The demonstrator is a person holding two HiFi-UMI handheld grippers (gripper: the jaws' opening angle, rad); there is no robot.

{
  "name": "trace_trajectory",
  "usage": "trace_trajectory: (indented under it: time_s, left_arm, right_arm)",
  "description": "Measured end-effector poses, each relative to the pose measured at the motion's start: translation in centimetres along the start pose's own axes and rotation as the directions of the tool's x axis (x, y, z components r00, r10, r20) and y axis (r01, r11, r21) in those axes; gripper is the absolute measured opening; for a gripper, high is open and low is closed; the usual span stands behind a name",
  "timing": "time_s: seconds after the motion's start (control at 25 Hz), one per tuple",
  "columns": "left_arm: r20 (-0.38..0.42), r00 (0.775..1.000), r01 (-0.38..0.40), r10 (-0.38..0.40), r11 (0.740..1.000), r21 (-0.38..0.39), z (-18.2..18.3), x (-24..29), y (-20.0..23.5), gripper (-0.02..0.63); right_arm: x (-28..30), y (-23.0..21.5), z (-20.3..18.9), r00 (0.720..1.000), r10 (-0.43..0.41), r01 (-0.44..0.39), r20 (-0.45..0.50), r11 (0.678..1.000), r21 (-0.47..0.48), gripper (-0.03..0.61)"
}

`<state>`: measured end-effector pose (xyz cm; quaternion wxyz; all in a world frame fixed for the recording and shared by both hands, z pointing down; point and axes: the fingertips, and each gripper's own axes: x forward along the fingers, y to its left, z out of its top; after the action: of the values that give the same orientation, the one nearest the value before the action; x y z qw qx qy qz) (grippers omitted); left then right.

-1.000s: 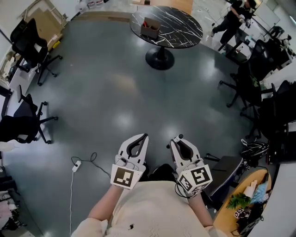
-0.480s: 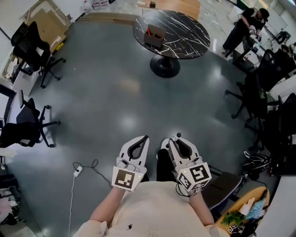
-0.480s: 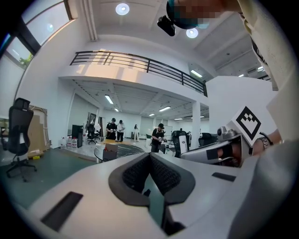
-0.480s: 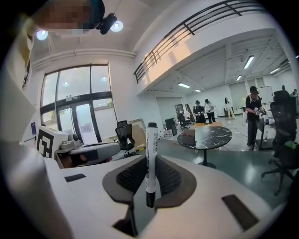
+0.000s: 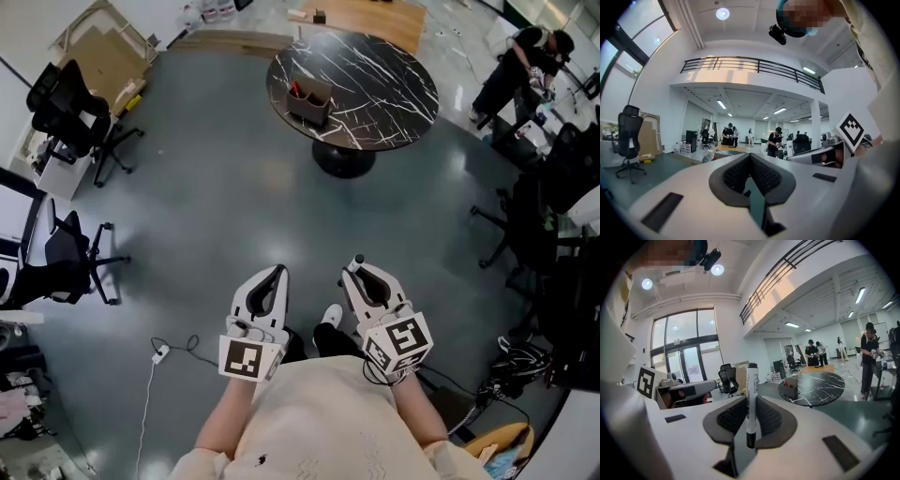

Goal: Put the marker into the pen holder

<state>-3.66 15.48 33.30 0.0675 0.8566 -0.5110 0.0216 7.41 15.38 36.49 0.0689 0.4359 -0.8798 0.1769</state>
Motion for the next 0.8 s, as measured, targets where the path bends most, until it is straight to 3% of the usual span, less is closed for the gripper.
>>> trace_trajectory:
  time_s: [0.36, 0.68, 0.8]
  left_arm:
    - [-0.047, 0.999, -0.013, 0.014, 1.000, 0.010, 0.0, 8.9, 5.0, 0.008]
    - [0.042, 0.994, 0.105, -0.103, 0.992, -0.063, 2.2, 23.0, 13.4, 0.008]
    - [0.027, 0.986, 0.164, -0.163, 0.984, -0.072, 3.4, 26.7, 16.4, 0.008]
  right_arm:
    - [8.0, -5.7, 3.1, 1.000, 0.004, -0.004, -0.002, 1.000, 0.018, 0.077]
    - [19.2, -12.2, 7.8, 0.993, -0.115, 0.115, -0.009, 0.993, 0.009, 0.077]
    - [23.2, -14.4, 10.6, 0.986, -0.164, 0.164, 0.025, 0.986, -0.003, 0.077]
